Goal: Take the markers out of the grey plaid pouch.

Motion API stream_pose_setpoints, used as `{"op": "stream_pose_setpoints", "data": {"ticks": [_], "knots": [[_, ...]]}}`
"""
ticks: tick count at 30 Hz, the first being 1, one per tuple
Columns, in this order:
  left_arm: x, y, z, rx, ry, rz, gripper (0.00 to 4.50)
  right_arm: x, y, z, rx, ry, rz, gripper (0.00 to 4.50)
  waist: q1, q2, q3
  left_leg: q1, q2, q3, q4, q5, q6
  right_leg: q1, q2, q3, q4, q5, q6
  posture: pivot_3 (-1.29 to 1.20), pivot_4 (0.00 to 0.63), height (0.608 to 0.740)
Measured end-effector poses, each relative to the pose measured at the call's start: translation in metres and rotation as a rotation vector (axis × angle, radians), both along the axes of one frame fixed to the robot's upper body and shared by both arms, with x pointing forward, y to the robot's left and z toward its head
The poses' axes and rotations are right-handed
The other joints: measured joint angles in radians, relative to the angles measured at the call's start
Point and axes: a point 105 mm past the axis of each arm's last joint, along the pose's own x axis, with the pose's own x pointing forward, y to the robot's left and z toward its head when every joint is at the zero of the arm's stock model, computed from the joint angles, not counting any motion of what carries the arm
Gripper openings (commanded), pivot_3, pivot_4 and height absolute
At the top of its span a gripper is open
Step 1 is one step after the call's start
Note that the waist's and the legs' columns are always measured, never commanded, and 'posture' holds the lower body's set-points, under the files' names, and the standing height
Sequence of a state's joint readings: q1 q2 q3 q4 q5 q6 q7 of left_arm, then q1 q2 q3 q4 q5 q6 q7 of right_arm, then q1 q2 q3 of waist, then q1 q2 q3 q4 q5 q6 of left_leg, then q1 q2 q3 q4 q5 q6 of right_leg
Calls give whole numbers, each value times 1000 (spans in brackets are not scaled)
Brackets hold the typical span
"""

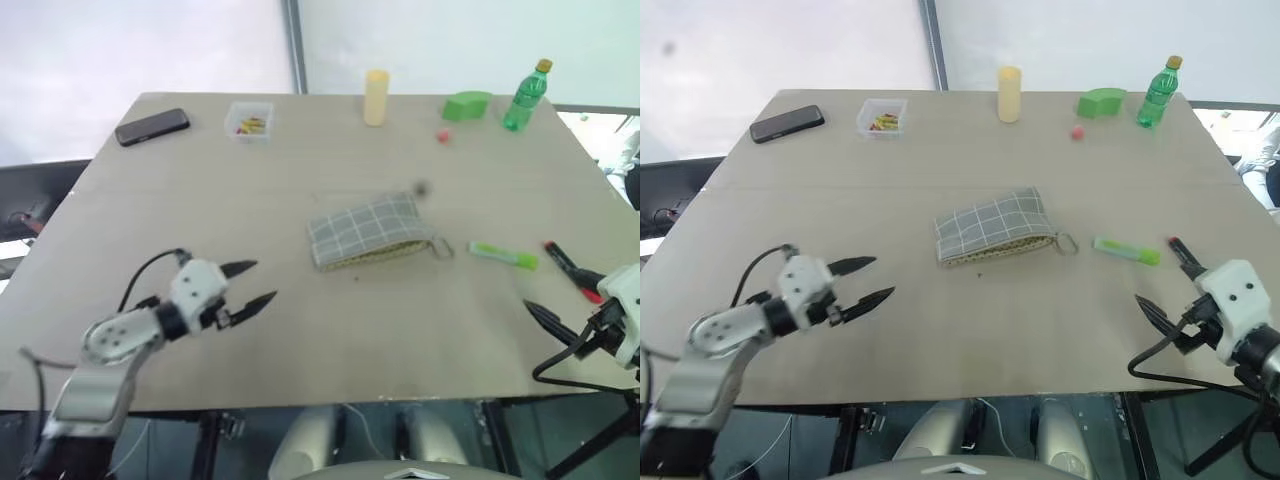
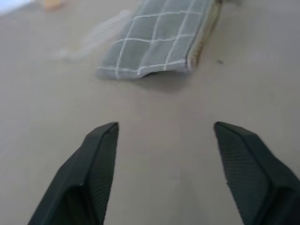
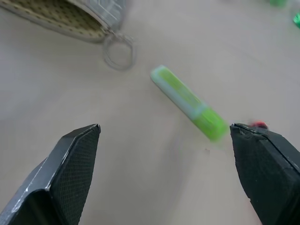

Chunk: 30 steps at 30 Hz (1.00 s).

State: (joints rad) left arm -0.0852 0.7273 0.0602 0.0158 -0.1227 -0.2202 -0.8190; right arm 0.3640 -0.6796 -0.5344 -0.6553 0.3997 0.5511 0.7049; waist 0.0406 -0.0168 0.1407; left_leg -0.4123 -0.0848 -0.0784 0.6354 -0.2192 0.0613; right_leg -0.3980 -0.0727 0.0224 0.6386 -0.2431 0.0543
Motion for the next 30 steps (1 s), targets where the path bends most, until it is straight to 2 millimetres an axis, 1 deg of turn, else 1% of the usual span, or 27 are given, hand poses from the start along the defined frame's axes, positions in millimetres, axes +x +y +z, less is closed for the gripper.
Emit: {"op": "stream_pose_setpoints", "data": {"ticks": [1,3,6,8,9,10,11,13,14,15,16,17,19,21,22,24,25,27,29,30], "knots": [[17,-7,2,92,-94,-22,3305,2,4,1,2,-13,5,4494,5,0,0,0,0,0,0,0,0,0,0,-1,0,1,0,0,150,740],[32,-18,1,182,-182,-60,3305,1,8,3,3,-25,7,4494,5,0,0,-1,0,0,0,0,0,-1,0,0,-1,3,3,0,150,740],[48,-36,-7,276,-269,-135,3305,-3,13,5,0,-36,5,4494,1,0,0,-3,-1,0,0,0,1,-4,0,1,-1,3,4,0,150,740],[57,-57,-11,305,-328,-205,3305,-8,17,7,3,-43,4,4494,3,0,0,-4,-2,0,-1,1,5,-4,0,0,-1,3,4,0,150,740],[58,-61,-11,311,-341,-219,3080,-9,19,8,3,-44,8,4500,2,0,0,-4,-2,0,-1,1,5,-4,0,0,-2,3,4,0,150,740],[62,-69,-11,322,-367,-247,2807,-11,20,9,2,-44,4,4500,2,0,0,-4,-2,0,-1,1,6,-4,0,0,-2,3,4,0,150,740],[65,-72,-13,331,-374,-259,2438,-13,22,10,5,-48,4,4500,2,0,0,-4,-2,0,-1,1,6,-4,0,0,-1,3,4,0,150,740],[68,-75,-15,324,-384,-262,1552,-16,24,14,9,-58,0,4500,0,0,0,-3,-2,0,-1,1,6,-4,0,0,0,3,5,0,150,740],[70,-74,-12,320,-401,-256,1025,-18,24,14,10,-54,-3,4500,0,-1,-1,-2,-2,0,0,1,6,-3,0,0,1,3,5,0,150,740],[72,-73,-9,311,-413,-244,598,-19,25,14,10,-53,-4,4500,0,-1,-1,-1,-2,0,0,1,6,-3,0,0,2,3,5,0,150,740],[73,-69,-6,299,-425,-228,119,-19,27,15,13,-52,-1,4500,-1,0,-1,-1,-1,0,1,1,6,-2,0,0,3,3,5,0,150,740],[73,-63,-4,288,-432,-205,45,-20,30,16,21,-55,10,4500,-5,0,-1,0,-1,0,1,1,6,-2,1,-1,3,3,5,0,150,740],[70,-51,-6,280,-423,-171,45,-21,32,19,25,-63,21,4500,-14,-1,-1,2,0,0,1,1,6,-1,1,-1,3,3,5,0,150,740],[57,-20,-8,276,-415,-95,45,-19,35,22,26,-75,40,4500,-40,-2,-2,4,1,1,0,1,6,-1,3,1,3,3,5,0,150,740],[51,-8,-9,278,-409,-66,45,-19,35,23,22,-76,42,4500,-52,-2,-2,4,2,1,-1,1,6,0,2,3,3,3,5,0,150,740],[26,40,-12,305,-372,61,45,-14,37,25,23,-83,62,4500,-75,-2,-2,12,2,4,-8,1,6,3,2,6,2,2,4,0,150,740],[18,54,-13,323,-358,103,45,-12,38,25,25,-84,70,4500,-74,-1,-2,13,2,4,-8,0,3,4,2,6,2,2,4,0,150,740],[2,76,-15,348,-330,172,45,-7,43,24,34,-79,100,4500,-70,-1,-2,13,2,4,-9,-1,2,4,1,6,2,2,4,0,150,740],[-10,87,-18,327,-268,211,690,-3,48,24,49,-76,130,4500,-58,0,-1,13,2,4,-8,-1,2,5,0,5,2,2,4,0,150,740],[-18,89,-23,300,-218,219,927,-1,52,24,55,-76,152,4500,-54,0,-1,13,2,4,-7,-1,2,5,-1,5,2,1,2,0,150,740]]}}
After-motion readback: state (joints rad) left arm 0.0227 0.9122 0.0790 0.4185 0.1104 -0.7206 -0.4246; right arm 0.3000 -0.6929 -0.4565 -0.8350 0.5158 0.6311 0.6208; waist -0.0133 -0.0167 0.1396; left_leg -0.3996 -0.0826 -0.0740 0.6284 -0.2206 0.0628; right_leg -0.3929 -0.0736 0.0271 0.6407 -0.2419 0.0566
